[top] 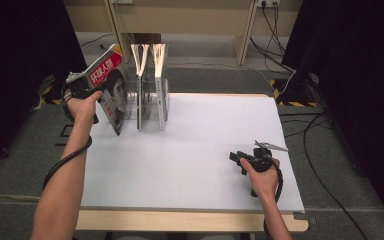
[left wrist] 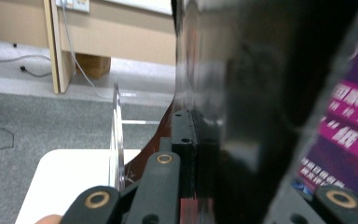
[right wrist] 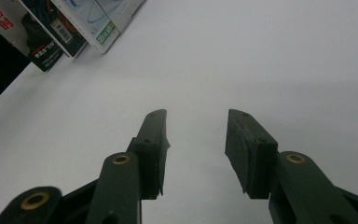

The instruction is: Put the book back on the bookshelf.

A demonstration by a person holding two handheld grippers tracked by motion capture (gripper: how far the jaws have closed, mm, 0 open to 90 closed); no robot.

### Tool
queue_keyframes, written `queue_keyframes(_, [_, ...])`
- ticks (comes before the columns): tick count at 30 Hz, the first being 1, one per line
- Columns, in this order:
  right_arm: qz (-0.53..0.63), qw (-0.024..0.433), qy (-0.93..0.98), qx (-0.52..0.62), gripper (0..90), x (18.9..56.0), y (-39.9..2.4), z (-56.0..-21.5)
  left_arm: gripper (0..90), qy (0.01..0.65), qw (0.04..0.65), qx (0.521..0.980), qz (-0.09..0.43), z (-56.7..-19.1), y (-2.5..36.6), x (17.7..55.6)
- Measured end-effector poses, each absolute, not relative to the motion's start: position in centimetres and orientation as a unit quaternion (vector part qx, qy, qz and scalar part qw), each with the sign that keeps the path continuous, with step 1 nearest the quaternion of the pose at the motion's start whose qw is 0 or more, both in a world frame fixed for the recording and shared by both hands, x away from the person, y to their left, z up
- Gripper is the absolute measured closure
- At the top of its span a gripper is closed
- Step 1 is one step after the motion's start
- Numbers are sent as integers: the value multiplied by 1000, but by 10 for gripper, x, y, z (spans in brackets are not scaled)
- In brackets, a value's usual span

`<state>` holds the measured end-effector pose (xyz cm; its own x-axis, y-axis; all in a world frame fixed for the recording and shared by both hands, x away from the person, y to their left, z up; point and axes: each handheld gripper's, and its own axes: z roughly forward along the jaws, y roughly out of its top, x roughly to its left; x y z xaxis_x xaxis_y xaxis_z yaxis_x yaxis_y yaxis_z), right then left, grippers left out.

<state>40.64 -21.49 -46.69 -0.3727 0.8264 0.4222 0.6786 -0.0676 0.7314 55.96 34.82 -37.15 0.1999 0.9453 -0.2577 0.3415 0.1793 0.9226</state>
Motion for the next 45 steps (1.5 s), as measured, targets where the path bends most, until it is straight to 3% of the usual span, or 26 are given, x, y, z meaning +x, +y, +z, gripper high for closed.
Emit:
queue_keyframes(6, [474,74,680,555,589,407,-214,-468,861,550,523,583,290,-362,346,560])
queue_keyframes(10, [475,73,679,555,589,406,-214,-467,864,527,529,580,326,-359,342,558])
queue_keyframes(16, [474,71,677,558,588,407,-215,-469,864,526,553,539,355,-361,345,557])
queue_keyframes(24, [476,73,676,557,589,407,-215,-470,862,515,517,532,429,-371,354,553])
queue_keyframes(45, [475,73,680,553,587,406,-213,-470,734,518,515,542,416,-383,364,545])
